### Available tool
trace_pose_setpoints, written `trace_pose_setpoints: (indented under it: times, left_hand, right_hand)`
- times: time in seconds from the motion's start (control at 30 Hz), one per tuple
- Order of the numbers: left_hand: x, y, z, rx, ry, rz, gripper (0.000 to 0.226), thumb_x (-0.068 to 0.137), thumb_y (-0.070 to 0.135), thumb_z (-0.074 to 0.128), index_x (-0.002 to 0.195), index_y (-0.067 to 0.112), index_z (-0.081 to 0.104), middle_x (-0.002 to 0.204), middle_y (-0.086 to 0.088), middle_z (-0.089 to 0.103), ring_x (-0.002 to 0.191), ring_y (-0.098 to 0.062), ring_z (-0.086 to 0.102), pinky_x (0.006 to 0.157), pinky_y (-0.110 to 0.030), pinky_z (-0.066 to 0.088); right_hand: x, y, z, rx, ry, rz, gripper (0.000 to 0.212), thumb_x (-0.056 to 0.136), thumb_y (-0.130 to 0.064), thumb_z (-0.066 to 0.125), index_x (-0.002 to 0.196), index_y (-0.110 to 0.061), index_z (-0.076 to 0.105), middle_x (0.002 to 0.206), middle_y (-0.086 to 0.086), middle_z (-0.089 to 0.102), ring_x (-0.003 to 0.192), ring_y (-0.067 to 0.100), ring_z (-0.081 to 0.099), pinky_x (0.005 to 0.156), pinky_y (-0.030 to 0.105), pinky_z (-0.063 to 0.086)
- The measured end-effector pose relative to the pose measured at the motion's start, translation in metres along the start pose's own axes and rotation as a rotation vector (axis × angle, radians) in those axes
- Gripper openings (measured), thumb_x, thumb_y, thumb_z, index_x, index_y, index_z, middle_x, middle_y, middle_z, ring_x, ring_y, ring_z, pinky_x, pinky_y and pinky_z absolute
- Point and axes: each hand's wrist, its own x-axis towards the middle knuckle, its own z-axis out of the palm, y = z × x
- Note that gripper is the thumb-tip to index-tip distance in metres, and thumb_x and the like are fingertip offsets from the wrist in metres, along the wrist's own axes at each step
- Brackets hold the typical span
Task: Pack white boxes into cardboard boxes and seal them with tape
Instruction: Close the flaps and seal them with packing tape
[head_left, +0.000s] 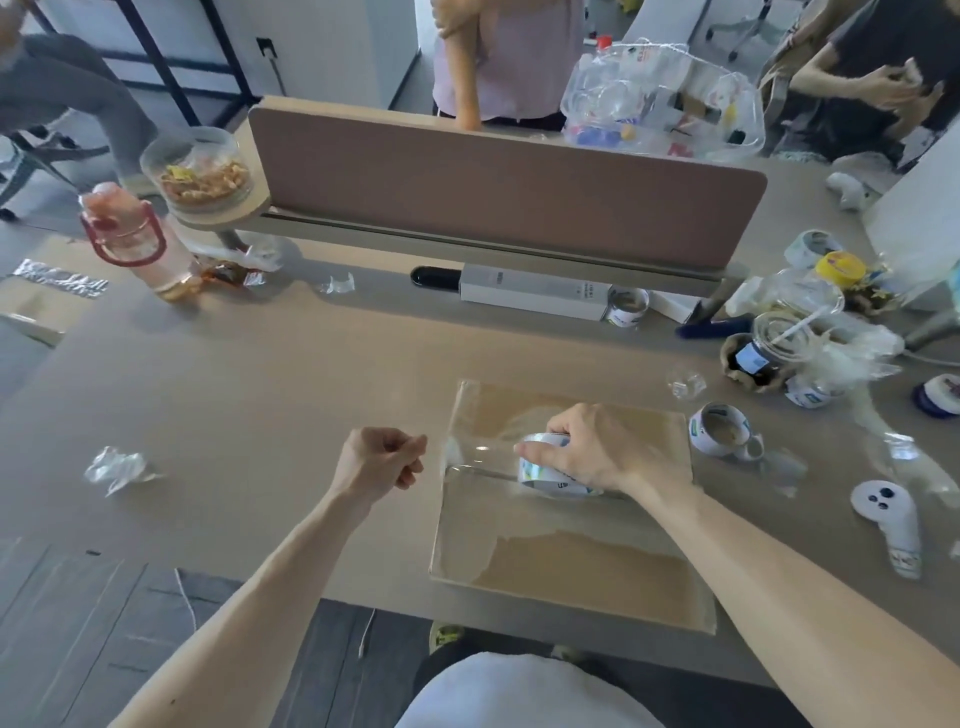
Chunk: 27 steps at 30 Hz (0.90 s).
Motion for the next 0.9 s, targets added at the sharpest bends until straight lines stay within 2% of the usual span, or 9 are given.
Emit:
trace_pose_setpoints:
  times: [0.17,0.37,0.5,0.6,0.7,0.77,0.83,0.87,0.9]
  left_hand:
    - [0.013,-0.021,0.001,-0.068,-0.042,-0.067,0.027,0.09,0.017,0.072,0.072,-0.003,0.069,0.057,-0.007,0.066,0.045,-0.017,0.054,0.046,-0.025,0.047]
    - [0.025,-0.039,0.013,-0.141,-0.137,-0.14,0.028,0.093,0.019,0.07,0.07,0.002,0.067,0.061,-0.009,0.065,0.047,-0.019,0.054,0.048,-0.026,0.049]
    - [0.024,-0.046,0.032,-0.227,-0.229,-0.225,0.034,0.093,0.03,0.068,0.068,0.008,0.063,0.068,-0.009,0.062,0.05,-0.018,0.054,0.051,-0.026,0.049]
    - [0.028,-0.049,0.033,-0.147,-0.184,-0.281,0.033,0.088,0.038,0.073,0.084,0.008,0.062,0.066,-0.007,0.06,0.044,-0.016,0.05,0.047,-0.024,0.045]
    - [0.025,-0.06,0.029,0.118,-0.2,-0.403,0.047,0.079,0.044,0.078,0.099,0.012,0.051,0.071,-0.008,0.06,0.046,-0.018,0.053,0.047,-0.027,0.048]
    - [0.023,-0.06,0.029,0.198,-0.136,-0.263,0.046,0.076,0.046,0.077,0.098,0.015,0.053,0.083,-0.006,0.066,0.059,-0.021,0.061,0.056,-0.032,0.053]
    - [0.019,-0.049,0.028,0.098,0.008,0.084,0.041,0.07,0.046,0.071,0.097,0.019,0.057,0.097,0.001,0.067,0.082,-0.017,0.066,0.073,-0.033,0.053]
    - [0.017,-0.039,0.028,0.027,0.016,0.297,0.043,0.069,0.044,0.066,0.103,0.02,0.059,0.108,0.004,0.066,0.099,-0.013,0.064,0.085,-0.031,0.05]
    - [0.015,-0.029,0.028,0.014,-0.05,0.493,0.05,0.069,0.043,0.064,0.114,0.021,0.059,0.123,0.005,0.062,0.117,-0.01,0.058,0.097,-0.027,0.043]
  right_hand:
    - [0.016,-0.005,0.013,-0.01,-0.011,0.041,0.066,0.08,-0.06,0.066,0.052,-0.018,0.024,0.049,-0.005,0.024,0.047,0.016,0.025,0.052,0.029,0.022]
    - [0.023,-0.014,0.019,-0.054,-0.012,0.08,0.068,0.077,-0.059,0.069,0.053,-0.02,0.019,0.05,-0.005,0.02,0.048,0.016,0.022,0.053,0.029,0.019]
    - [0.023,-0.014,0.021,-0.061,0.002,0.091,0.067,0.076,-0.057,0.07,0.055,-0.019,0.018,0.054,-0.004,0.018,0.051,0.017,0.02,0.053,0.03,0.016]
    - [0.024,-0.014,0.022,-0.054,0.011,0.081,0.068,0.076,-0.057,0.07,0.054,-0.02,0.018,0.054,-0.005,0.018,0.051,0.016,0.019,0.053,0.031,0.015]
    - [0.027,-0.017,0.023,-0.058,0.025,0.065,0.067,0.077,-0.055,0.07,0.054,-0.019,0.019,0.054,-0.003,0.02,0.052,0.017,0.02,0.051,0.031,0.015]
    - [0.027,-0.017,0.025,-0.065,0.039,0.05,0.066,0.079,-0.054,0.07,0.053,-0.019,0.02,0.053,-0.002,0.022,0.051,0.017,0.021,0.05,0.031,0.015]
    - [0.026,-0.014,0.025,-0.039,0.056,0.036,0.065,0.08,-0.053,0.07,0.052,-0.018,0.022,0.051,-0.003,0.021,0.05,0.015,0.02,0.05,0.031,0.016]
    - [0.025,-0.012,0.024,-0.009,0.058,0.027,0.064,0.081,-0.051,0.07,0.051,-0.017,0.024,0.05,-0.004,0.022,0.049,0.014,0.021,0.05,0.031,0.017]
    - [0.024,-0.009,0.022,0.028,0.045,0.018,0.062,0.082,-0.05,0.069,0.05,-0.016,0.029,0.049,-0.005,0.024,0.048,0.012,0.022,0.049,0.029,0.018]
